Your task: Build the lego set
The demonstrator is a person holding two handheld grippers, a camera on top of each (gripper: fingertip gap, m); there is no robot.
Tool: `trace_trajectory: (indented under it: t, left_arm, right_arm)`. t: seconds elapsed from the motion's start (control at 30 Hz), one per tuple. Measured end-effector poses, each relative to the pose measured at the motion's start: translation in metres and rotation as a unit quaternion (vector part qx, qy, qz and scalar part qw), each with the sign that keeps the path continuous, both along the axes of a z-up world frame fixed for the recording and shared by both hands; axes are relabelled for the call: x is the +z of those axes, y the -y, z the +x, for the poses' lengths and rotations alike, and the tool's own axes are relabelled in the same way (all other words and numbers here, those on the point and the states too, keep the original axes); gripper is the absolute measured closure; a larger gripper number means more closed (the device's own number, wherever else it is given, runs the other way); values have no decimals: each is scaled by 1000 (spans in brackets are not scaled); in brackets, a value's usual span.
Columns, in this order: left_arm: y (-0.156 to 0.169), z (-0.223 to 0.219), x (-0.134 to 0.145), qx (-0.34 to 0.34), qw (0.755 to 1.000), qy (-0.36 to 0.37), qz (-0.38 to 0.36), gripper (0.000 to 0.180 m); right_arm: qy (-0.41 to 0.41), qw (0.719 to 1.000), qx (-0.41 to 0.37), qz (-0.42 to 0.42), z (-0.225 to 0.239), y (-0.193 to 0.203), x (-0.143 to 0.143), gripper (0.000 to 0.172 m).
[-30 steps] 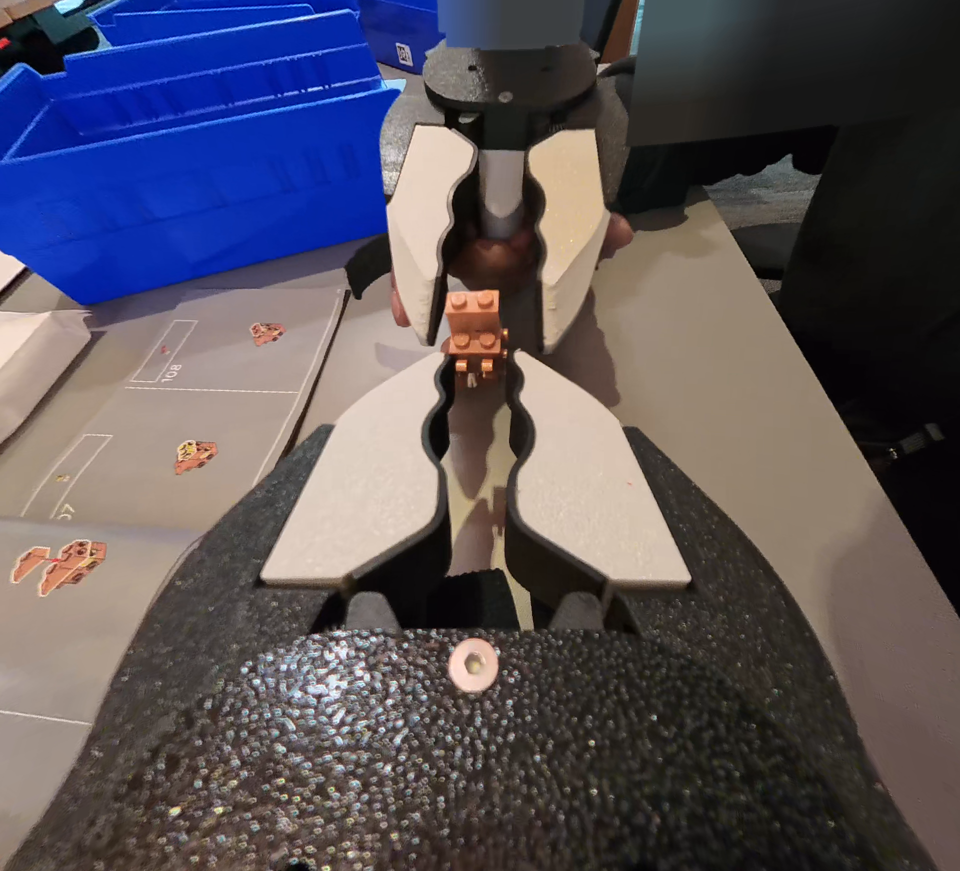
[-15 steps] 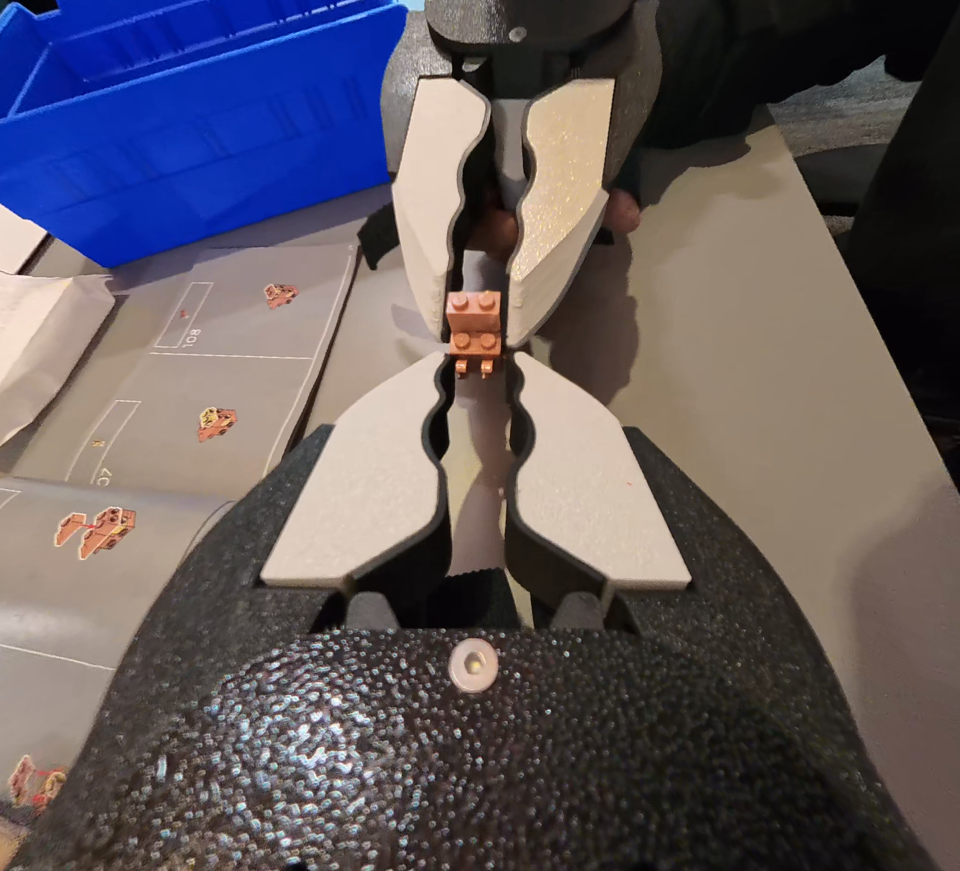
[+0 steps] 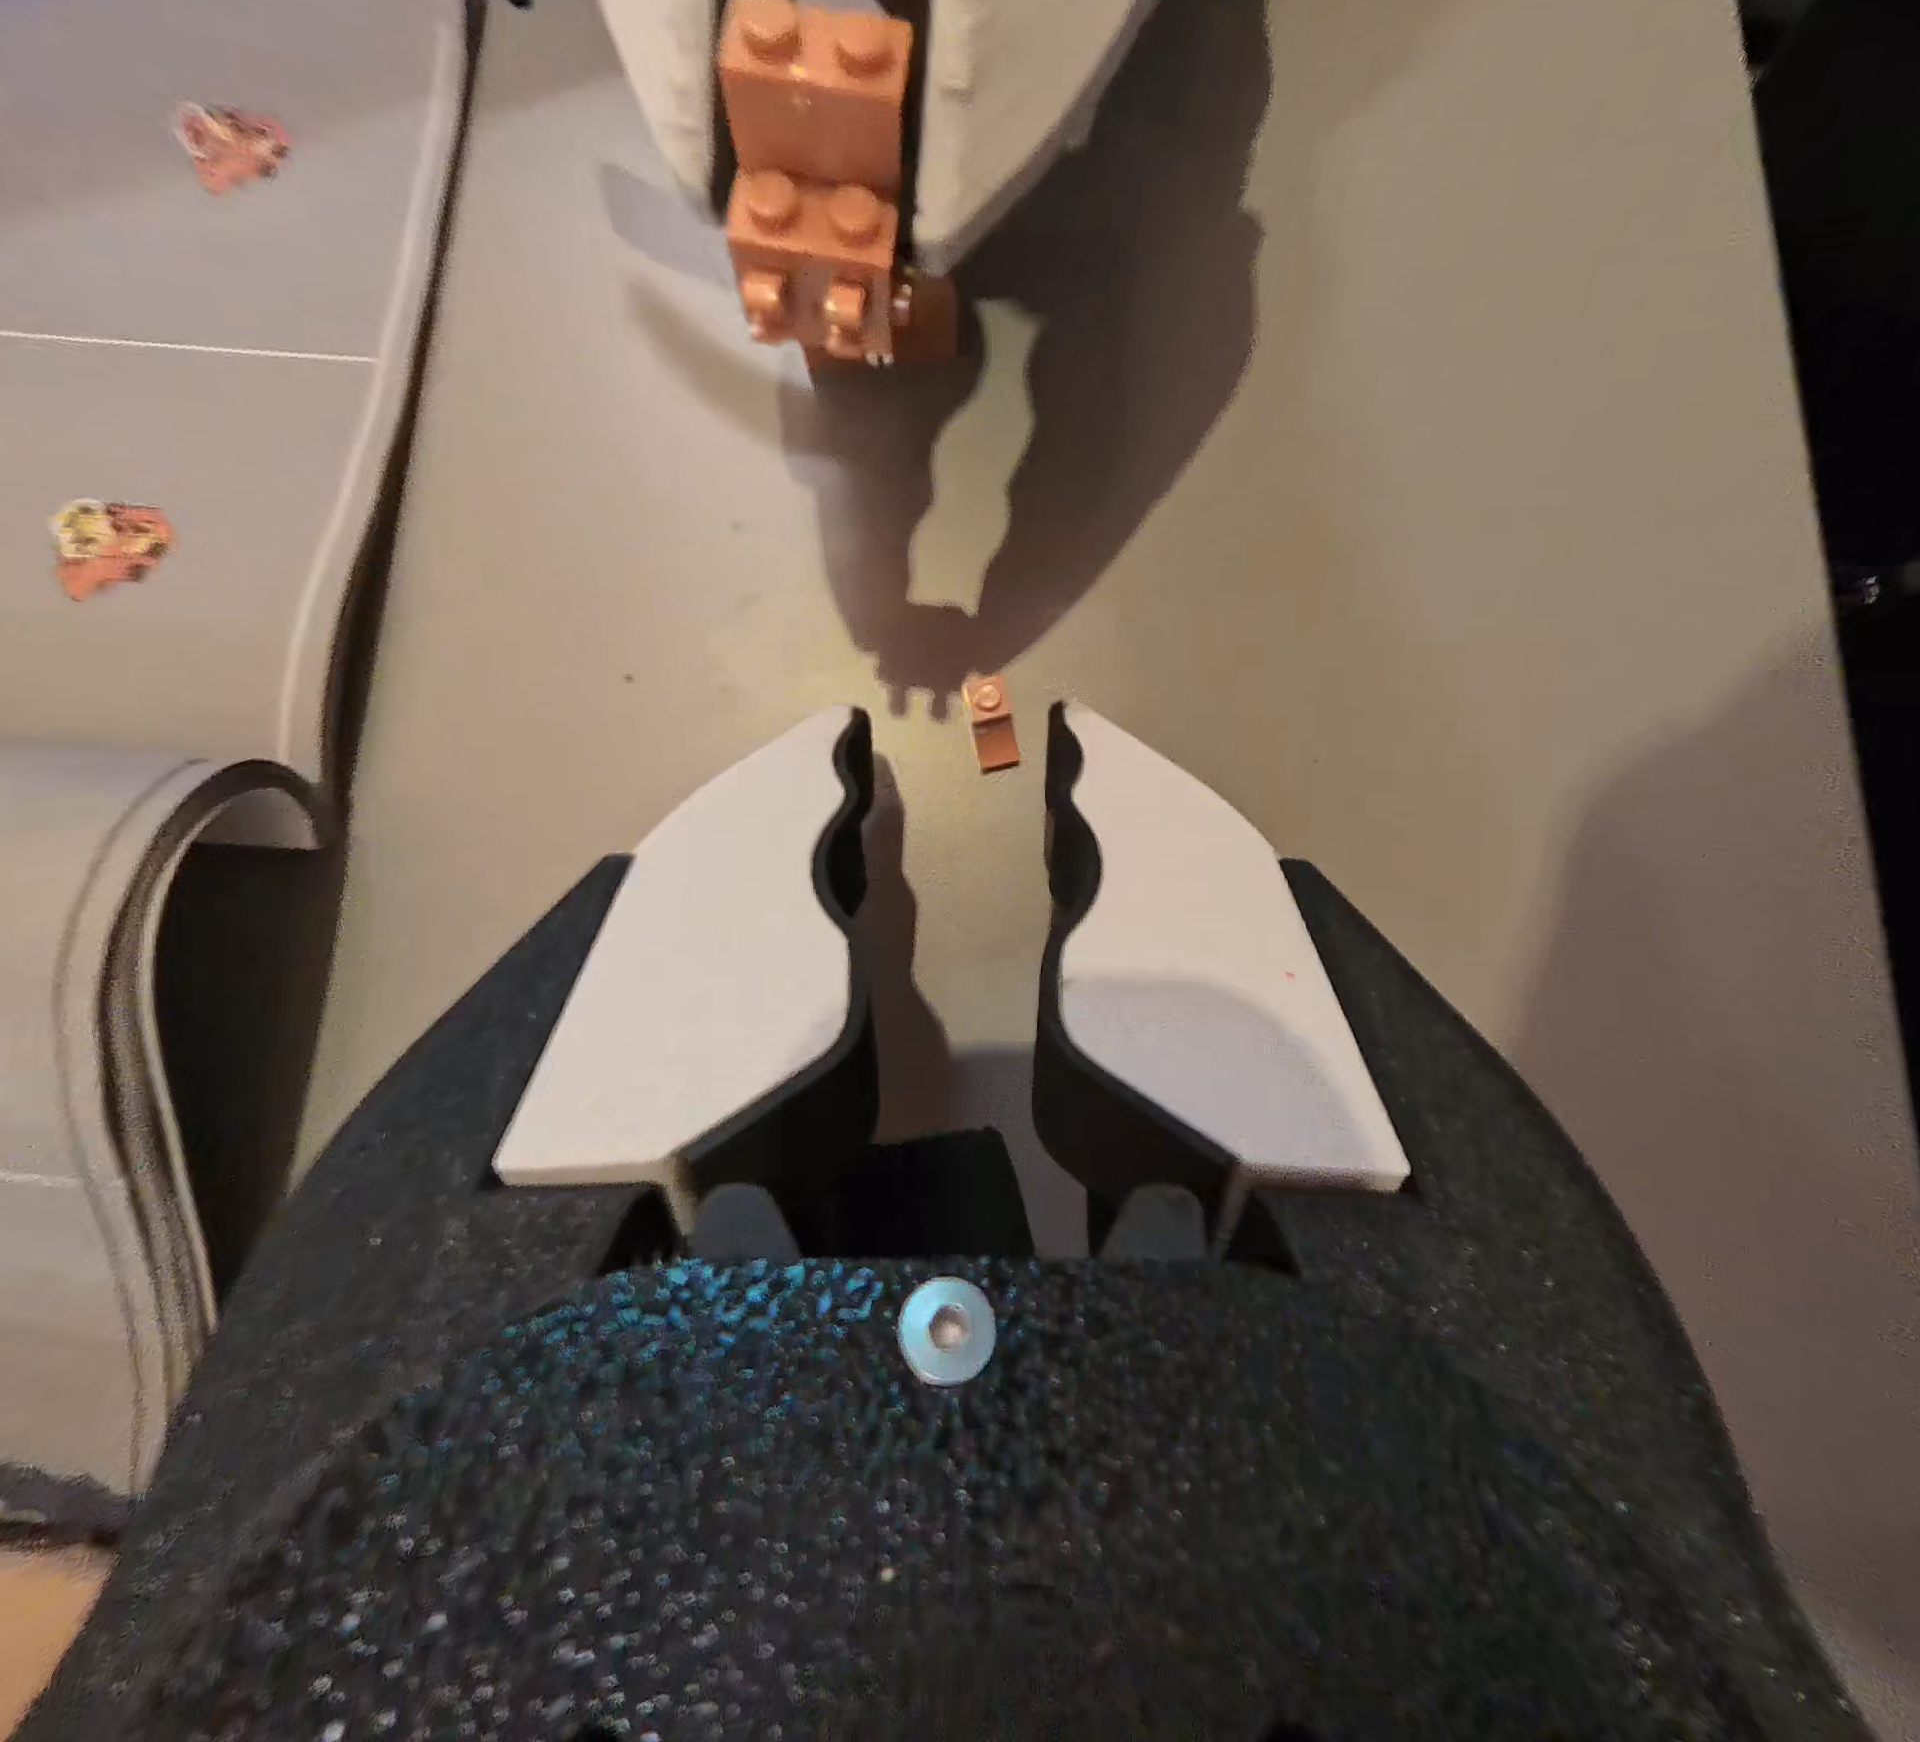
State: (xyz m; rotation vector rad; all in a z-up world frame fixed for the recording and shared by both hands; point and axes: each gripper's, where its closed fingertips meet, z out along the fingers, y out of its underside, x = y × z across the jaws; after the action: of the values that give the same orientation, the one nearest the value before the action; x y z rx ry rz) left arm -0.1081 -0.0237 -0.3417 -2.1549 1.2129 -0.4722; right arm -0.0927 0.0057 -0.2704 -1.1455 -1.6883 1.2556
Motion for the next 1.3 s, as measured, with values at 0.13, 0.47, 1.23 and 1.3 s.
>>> trace_trajectory:
  t: [0.13, 0.47, 1.23, 1.3]
  left_arm:
    - [2, 7, -14, -11, 1000, -23, -9, 152]
    - [-10, -1, 30, 12, 997, 74, 30, 173]
    - [6, 25, 68, -43, 991, 91, 86, 173]
    - [7, 27, 69, -45, 991, 99, 80, 173]
  right_arm:
    - [-2, 1000, 0, -3, 2, 3, 1, 156]
    - [-16, 999, 22, -33, 7, 11, 8, 155]
    - [-6, 998, 52, 23, 4, 41, -7, 156]
    - [-8, 998, 55, 22, 5, 42, -7, 156]
